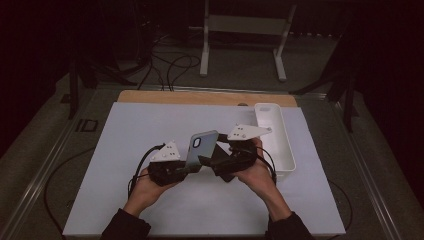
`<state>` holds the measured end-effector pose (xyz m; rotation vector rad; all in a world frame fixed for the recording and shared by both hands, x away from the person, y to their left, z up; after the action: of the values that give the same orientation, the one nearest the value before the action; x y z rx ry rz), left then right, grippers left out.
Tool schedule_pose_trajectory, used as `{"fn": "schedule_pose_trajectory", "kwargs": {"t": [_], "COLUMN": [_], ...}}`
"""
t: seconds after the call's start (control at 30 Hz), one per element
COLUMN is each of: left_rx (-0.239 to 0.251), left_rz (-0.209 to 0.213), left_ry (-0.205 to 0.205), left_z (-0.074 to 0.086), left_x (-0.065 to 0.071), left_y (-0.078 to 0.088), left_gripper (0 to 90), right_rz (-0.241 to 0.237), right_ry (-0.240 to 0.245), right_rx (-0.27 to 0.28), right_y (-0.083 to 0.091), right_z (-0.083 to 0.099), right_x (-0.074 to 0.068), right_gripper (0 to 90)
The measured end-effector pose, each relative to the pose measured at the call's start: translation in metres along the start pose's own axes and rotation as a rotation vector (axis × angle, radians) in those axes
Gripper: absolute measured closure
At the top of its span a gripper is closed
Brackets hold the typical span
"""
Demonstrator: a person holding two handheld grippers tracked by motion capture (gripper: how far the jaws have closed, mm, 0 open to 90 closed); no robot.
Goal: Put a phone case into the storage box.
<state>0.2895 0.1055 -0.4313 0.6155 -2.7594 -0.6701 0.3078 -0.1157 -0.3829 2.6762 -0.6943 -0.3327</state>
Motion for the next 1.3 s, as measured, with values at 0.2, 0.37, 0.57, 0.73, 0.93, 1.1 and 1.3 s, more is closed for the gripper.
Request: {"fn": "schedule_pose_trajectory", "kwargs": {"t": [0.2,0.37,0.57,0.73,0.93,1.1,1.3], "left_rx": [0.001,0.000,-0.007,-0.009,-0.013,-0.021,-0.025], "left_rz": [-0.038,-0.058,-0.078,-0.089,-0.101,-0.111,-0.119], "left_ry": [0.028,0.046,0.060,0.069,0.068,0.061,0.073], "left_z": [0.002,0.002,0.004,0.006,0.006,0.006,0.005], "left_x": [-0.003,-0.004,-0.004,-0.004,-0.001,0.002,0.004], "left_y": [0.000,-0.001,-0.004,-0.006,-0.009,-0.011,-0.014], "left_gripper": [86.1,86.1,86.1,86.1,86.1,86.1,86.0], "right_rz": [0.034,0.054,0.064,0.085,0.124,0.163,0.188], "right_ry": [-0.022,-0.049,-0.057,-0.083,-0.133,-0.159,-0.183], "right_rx": [0.016,0.023,0.024,0.035,0.041,0.033,0.037], "right_y": [0.000,-0.001,-0.005,-0.008,-0.014,-0.018,-0.021], "right_z": [0.000,-0.002,-0.005,-0.011,-0.014,-0.015,-0.016], "right_x": [0.000,-0.001,-0.008,-0.011,-0.012,-0.013,-0.014], "right_gripper": [8.0,8.0,8.1,8.5,11.3,14.2,15.1]}}
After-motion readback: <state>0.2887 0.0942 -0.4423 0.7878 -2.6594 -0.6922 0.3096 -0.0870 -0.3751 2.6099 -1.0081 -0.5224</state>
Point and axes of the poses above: each handheld gripper's, and its own axes: y roughly backward along the jaws, z roughly out of its underside, x roughly to its right, the point moved 1 cm from there along -y, roughly forward along the jaws, and after that the axes turned 1 degree about x, right-handed, at the moved point
